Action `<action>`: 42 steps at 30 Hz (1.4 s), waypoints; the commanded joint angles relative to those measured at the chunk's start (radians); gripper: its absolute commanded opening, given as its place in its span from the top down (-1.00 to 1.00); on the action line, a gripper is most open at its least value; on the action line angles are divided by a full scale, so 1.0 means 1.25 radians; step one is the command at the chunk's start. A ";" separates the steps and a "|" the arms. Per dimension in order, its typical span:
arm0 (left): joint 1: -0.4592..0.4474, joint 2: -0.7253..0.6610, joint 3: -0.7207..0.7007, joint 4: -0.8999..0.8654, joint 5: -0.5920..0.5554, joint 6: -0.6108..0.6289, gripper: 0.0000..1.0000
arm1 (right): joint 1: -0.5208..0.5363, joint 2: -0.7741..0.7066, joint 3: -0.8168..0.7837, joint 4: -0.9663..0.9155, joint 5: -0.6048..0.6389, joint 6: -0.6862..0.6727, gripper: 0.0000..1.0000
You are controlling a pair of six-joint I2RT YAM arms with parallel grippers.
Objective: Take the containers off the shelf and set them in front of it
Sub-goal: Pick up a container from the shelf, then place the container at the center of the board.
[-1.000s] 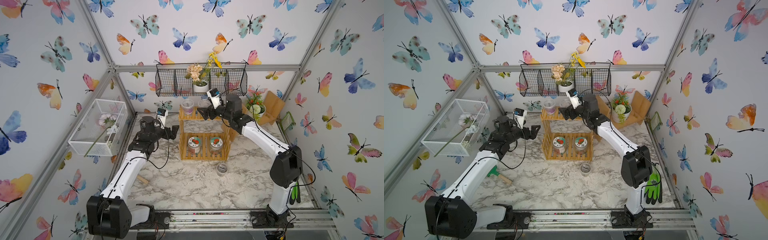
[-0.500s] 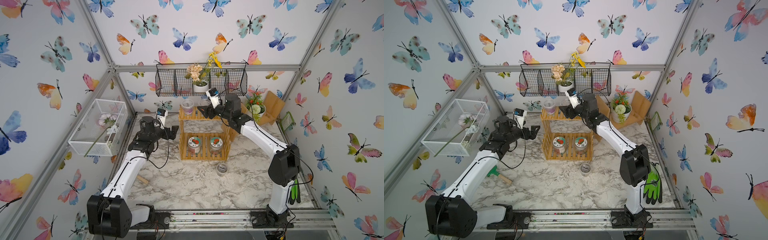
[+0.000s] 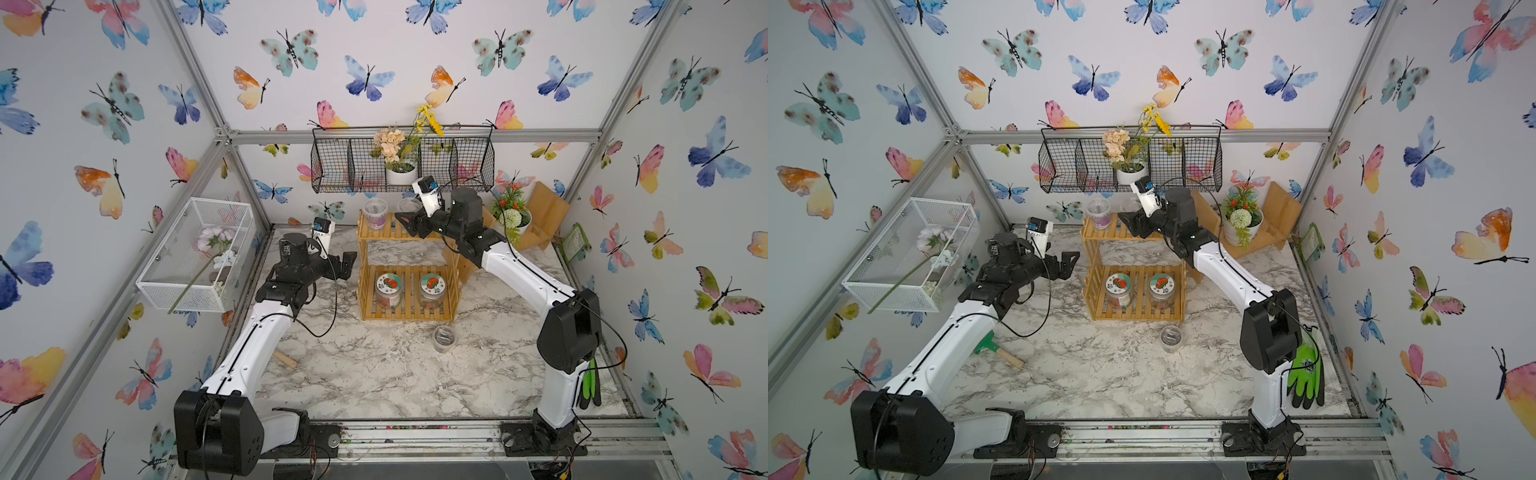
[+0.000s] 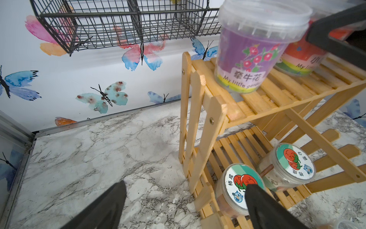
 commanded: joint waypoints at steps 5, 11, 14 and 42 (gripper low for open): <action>0.004 -0.024 -0.010 0.010 0.021 -0.002 -1.00 | -0.003 -0.096 -0.037 -0.002 -0.041 0.003 -0.22; 0.004 -0.026 -0.012 0.013 0.021 -0.008 -1.00 | -0.003 -0.161 -0.097 -0.015 -0.058 0.011 -0.23; 0.004 -0.027 -0.010 0.014 0.022 -0.011 -1.00 | -0.001 -0.199 -0.139 -0.016 -0.068 0.018 -0.23; 0.003 -0.100 -0.085 0.020 0.025 -0.042 -1.00 | 0.153 -0.541 -0.664 0.070 -0.056 0.035 -0.21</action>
